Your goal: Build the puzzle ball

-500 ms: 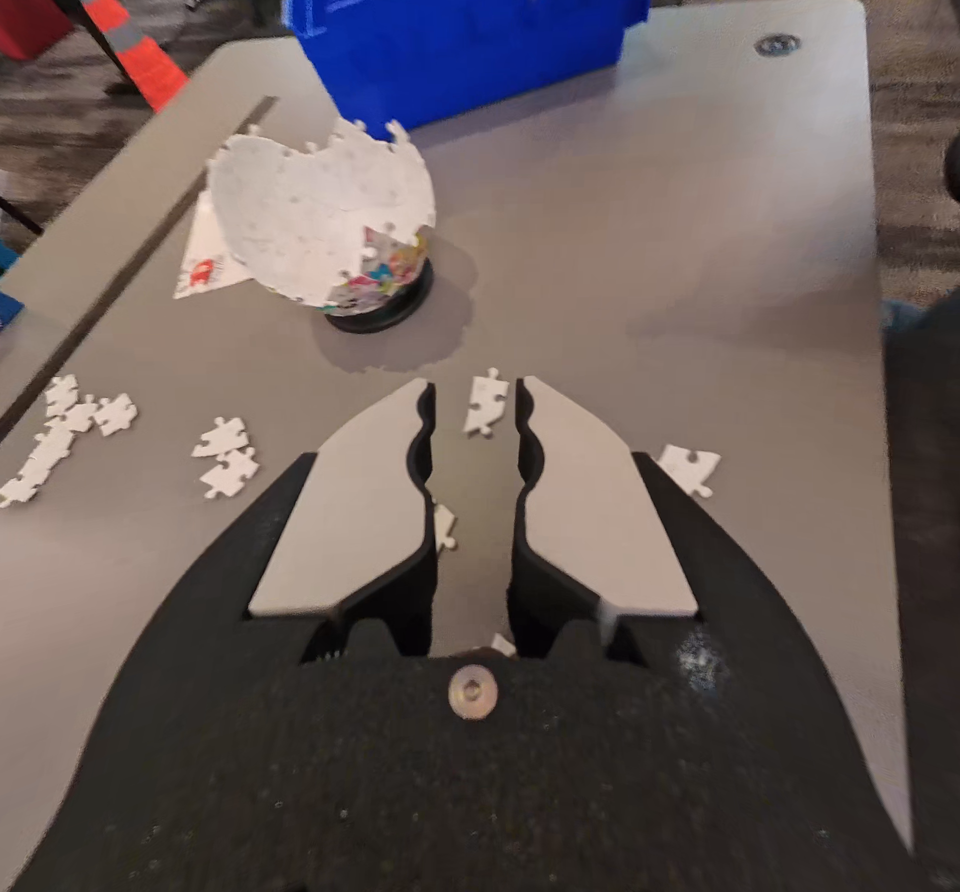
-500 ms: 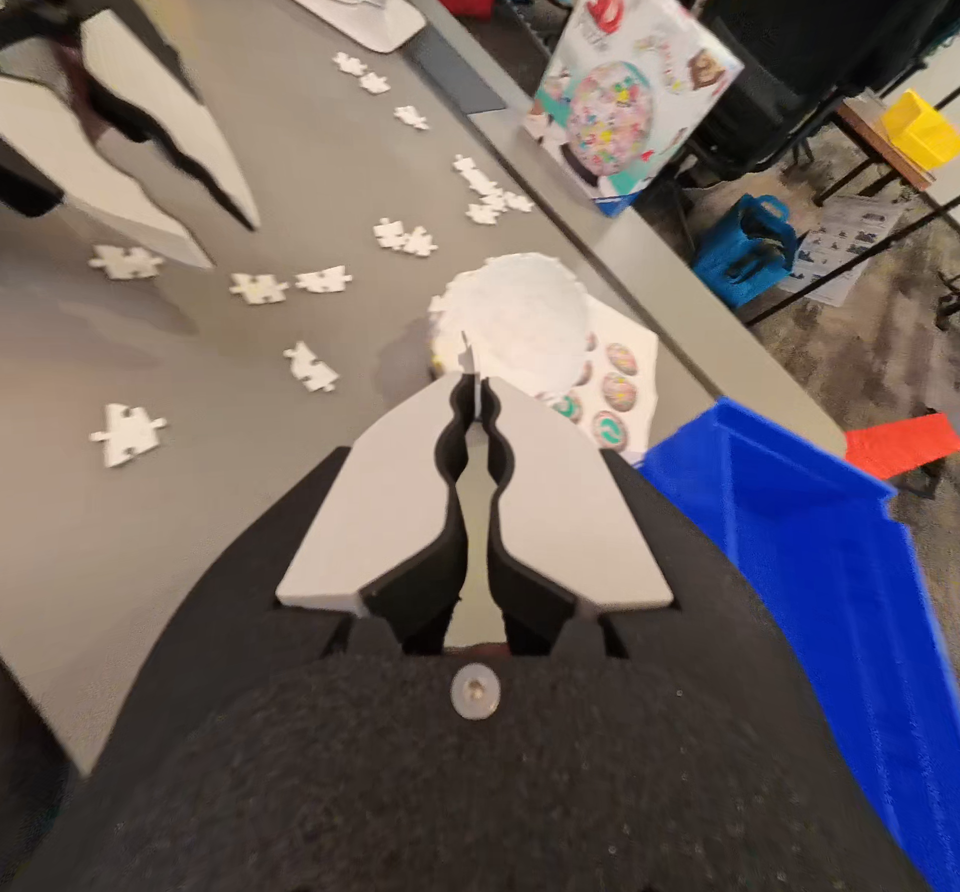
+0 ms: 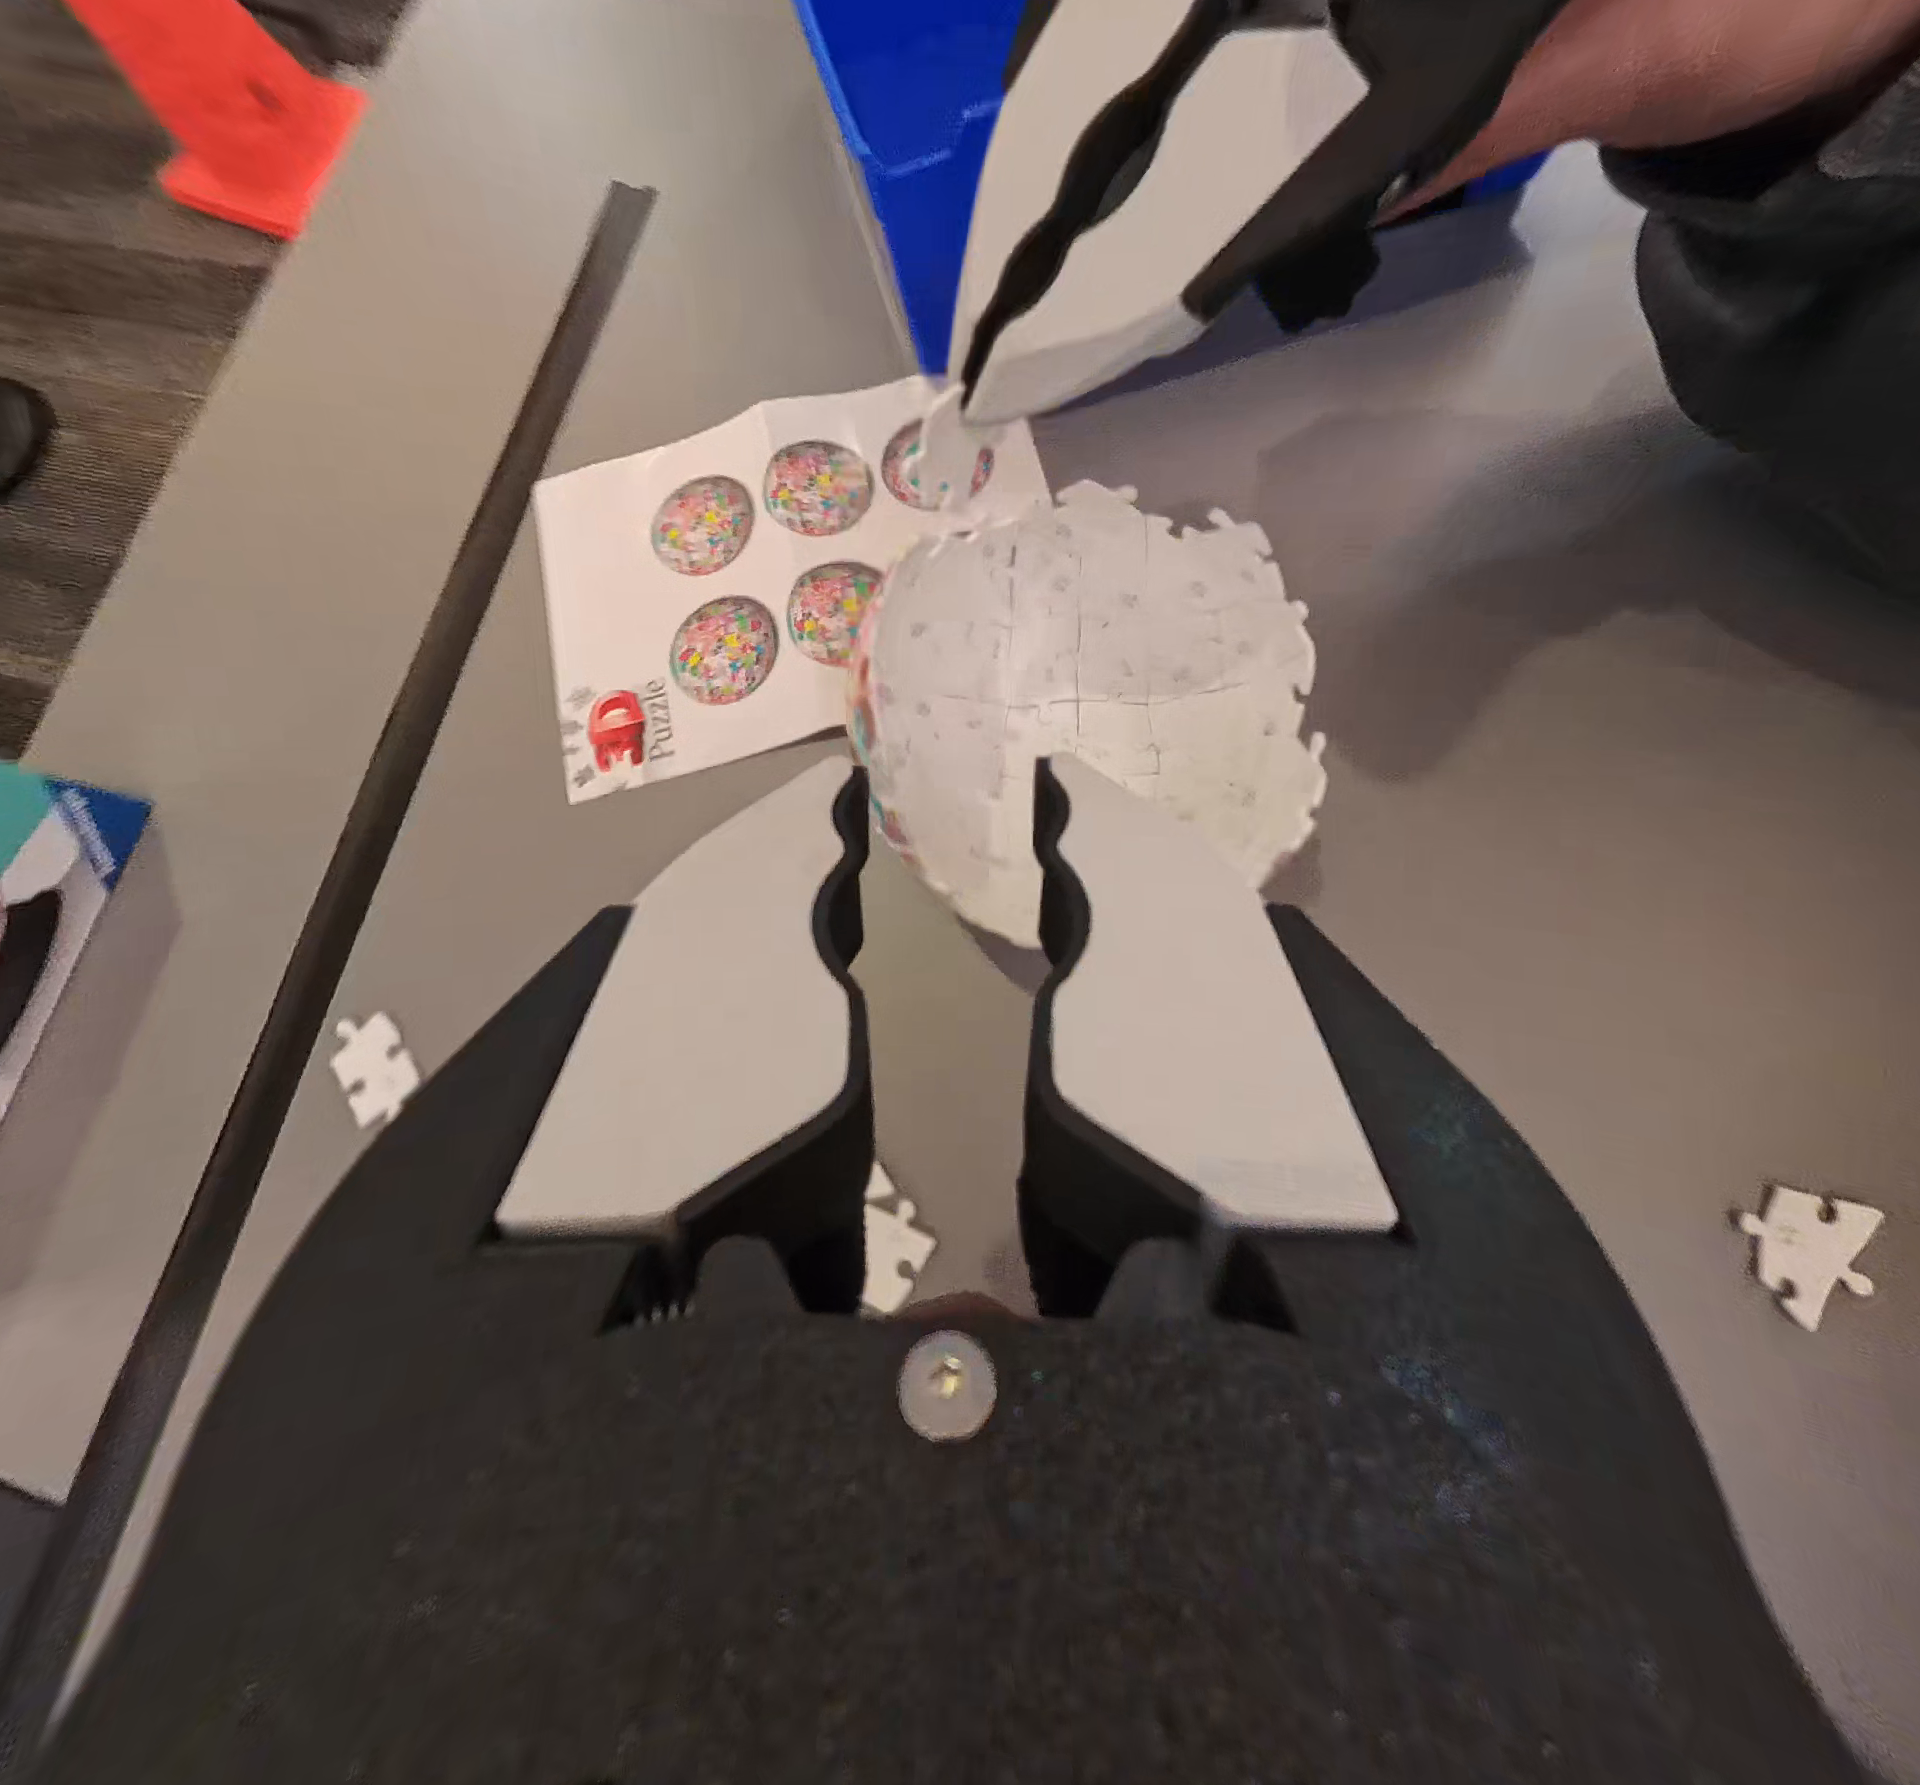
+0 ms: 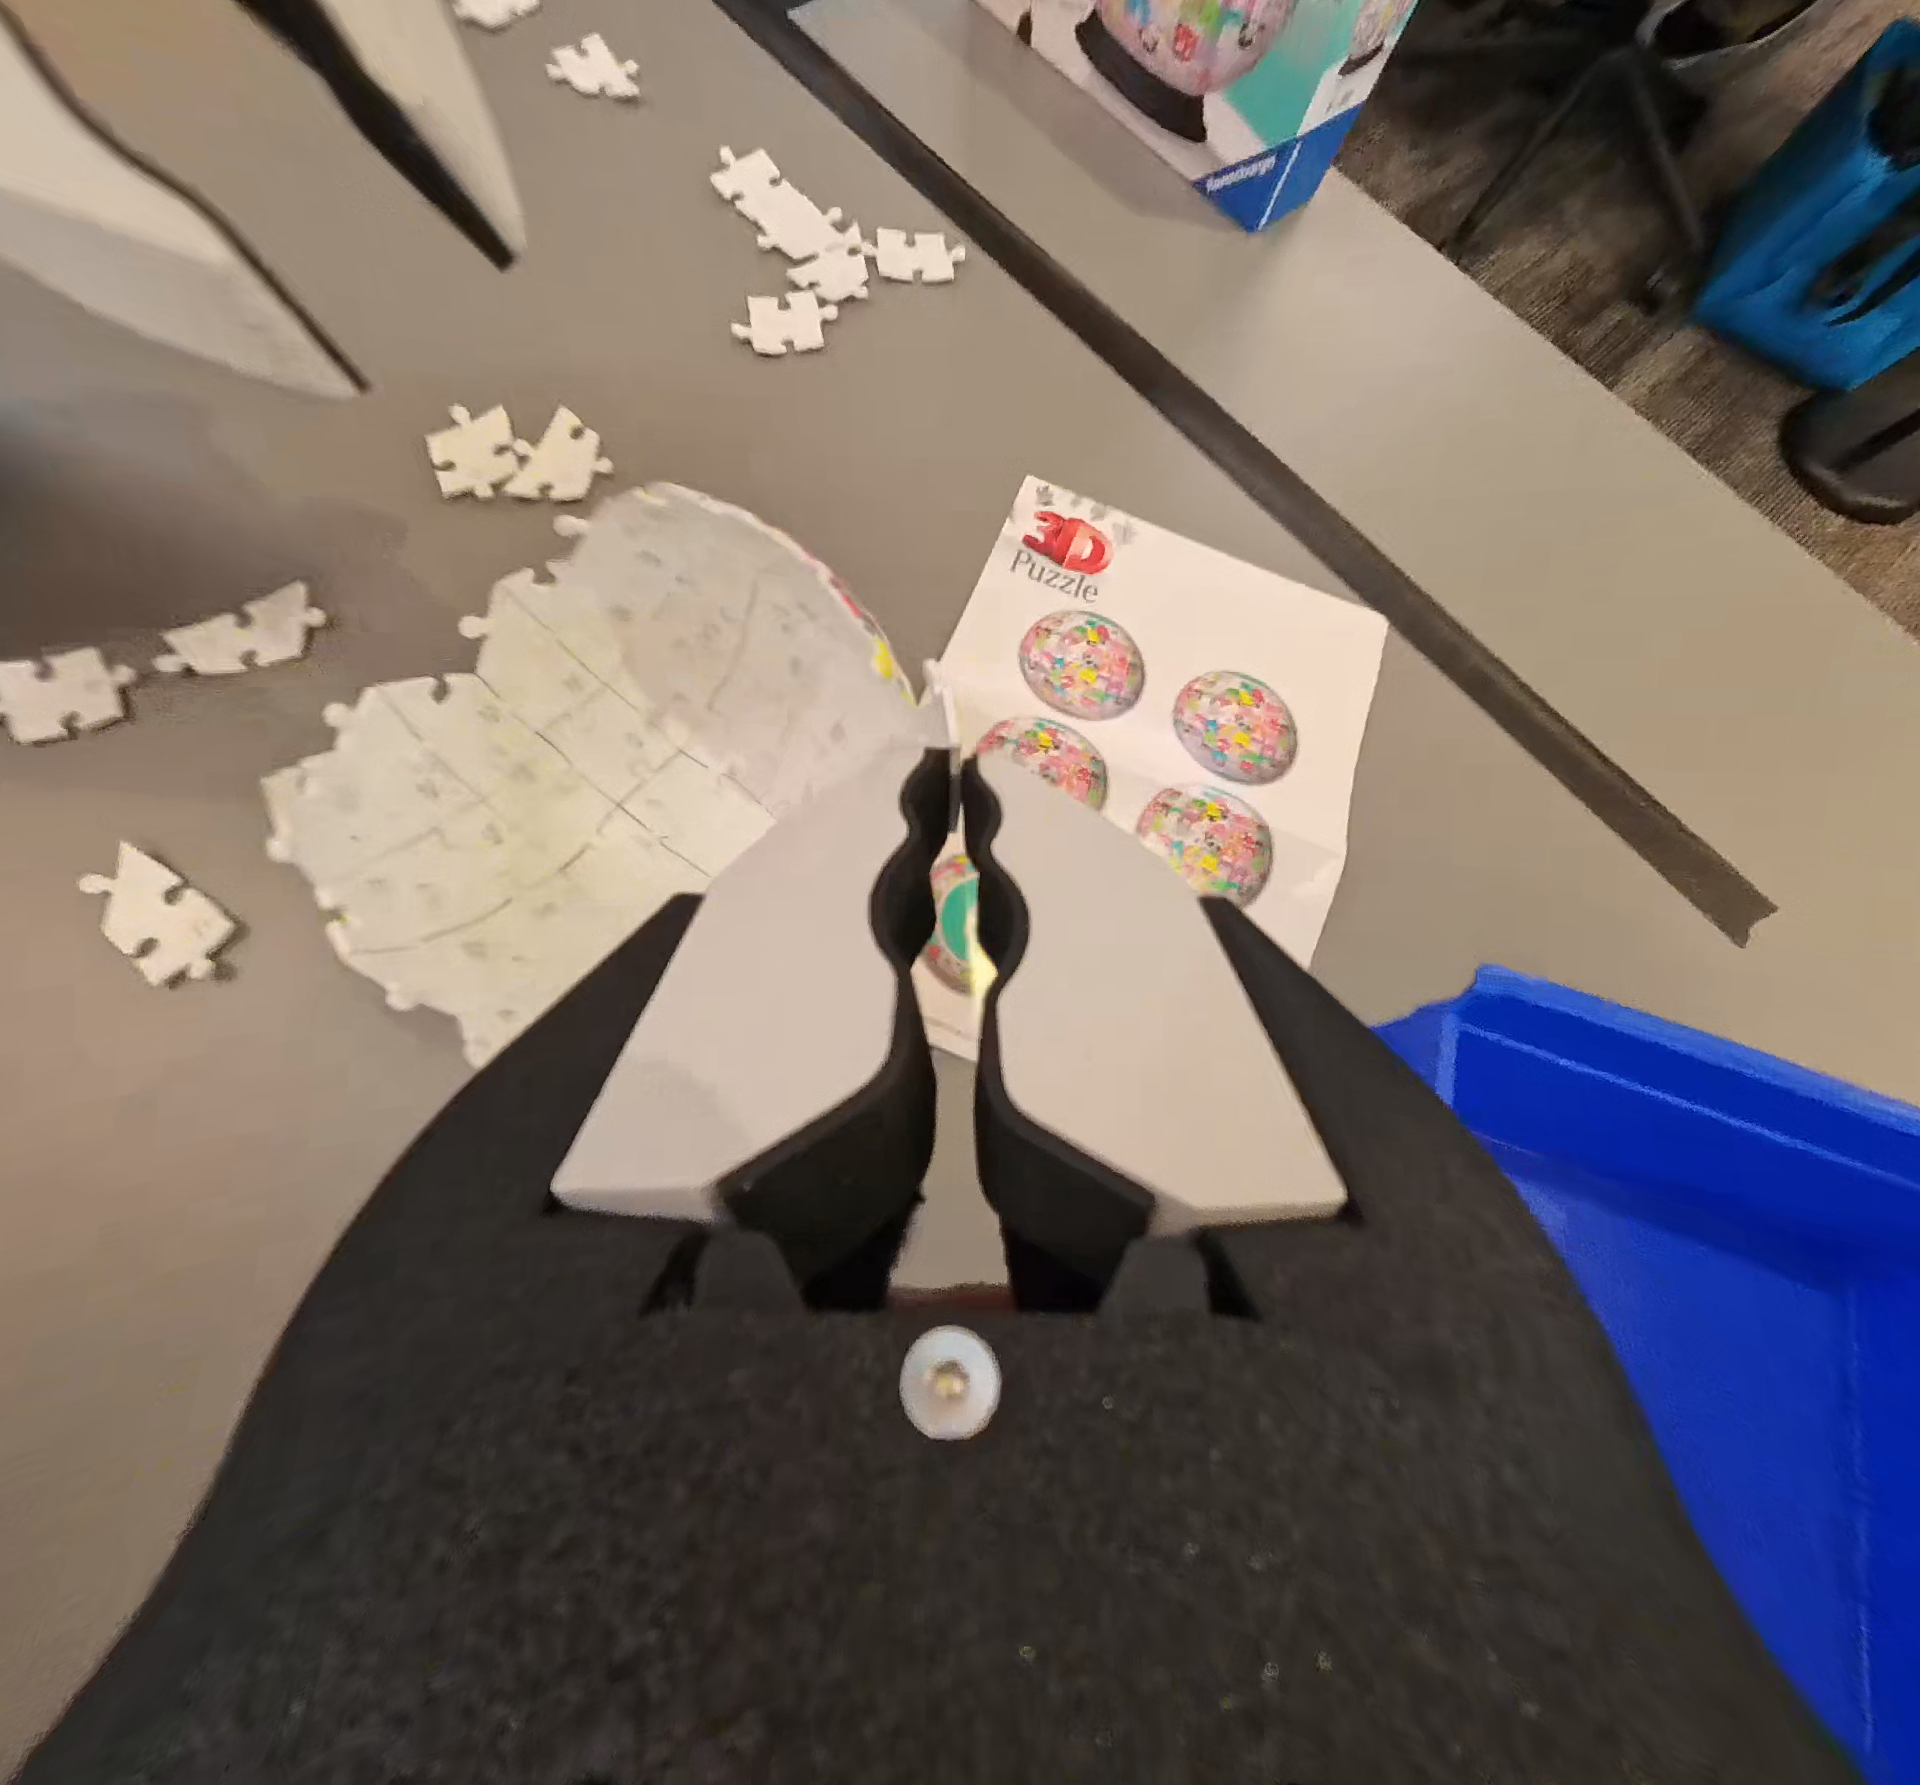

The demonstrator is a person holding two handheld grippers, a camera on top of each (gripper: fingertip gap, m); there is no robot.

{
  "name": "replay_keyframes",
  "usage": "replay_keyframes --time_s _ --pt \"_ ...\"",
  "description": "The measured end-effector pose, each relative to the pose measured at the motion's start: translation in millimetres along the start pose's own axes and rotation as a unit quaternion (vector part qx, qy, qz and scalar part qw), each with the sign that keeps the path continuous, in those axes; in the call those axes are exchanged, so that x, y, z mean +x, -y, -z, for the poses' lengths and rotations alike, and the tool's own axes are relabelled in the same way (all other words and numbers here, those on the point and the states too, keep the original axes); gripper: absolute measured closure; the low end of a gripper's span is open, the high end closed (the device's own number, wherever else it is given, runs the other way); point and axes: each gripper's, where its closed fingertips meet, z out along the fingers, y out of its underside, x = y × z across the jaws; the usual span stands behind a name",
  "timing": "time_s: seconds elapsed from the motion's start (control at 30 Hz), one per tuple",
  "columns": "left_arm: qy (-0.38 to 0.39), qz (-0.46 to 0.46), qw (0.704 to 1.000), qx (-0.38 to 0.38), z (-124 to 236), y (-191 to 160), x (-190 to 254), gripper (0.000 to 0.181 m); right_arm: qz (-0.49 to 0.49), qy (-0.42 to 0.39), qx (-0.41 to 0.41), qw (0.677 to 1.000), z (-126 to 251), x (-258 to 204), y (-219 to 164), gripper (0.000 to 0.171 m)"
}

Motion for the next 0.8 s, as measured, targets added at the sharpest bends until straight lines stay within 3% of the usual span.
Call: replay_keyframes --time_s 0.1,0.17,0.33,0.43,0.63,0.8 --pt "-0.029 -0.019 0.999 -0.028 -21 10 -8 0.162 0.016 0.003 0.007 1.0 -2 4 1 0.169" --pt "-0.032 -0.04 0.998 -0.042 -33 12 -13 0.179 0.019 0.015 0.018 1.0 0 3 3 0.169" --pt "-0.023 -0.103 0.991 -0.082 -54 7 -22 0.181 0.008 0.021 0.03 0.999 6 7 2 0.169" --pt "-0.017 -0.112 0.991 -0.065 -55 13 -25 0.181 0.002 0.018 0.032 0.999 12 9 2 0.169" --pt "-0.018 -0.104 0.994 -0.031 -14 8 -24 0.167 0.0 0.038 0.062 0.997 36 -23 13 0.169" --pt "0.036 -0.144 0.988 -0.038 46 -2 -20 0.161 -0.015 0.117 0.104 0.988 69 -98 19 0.169"
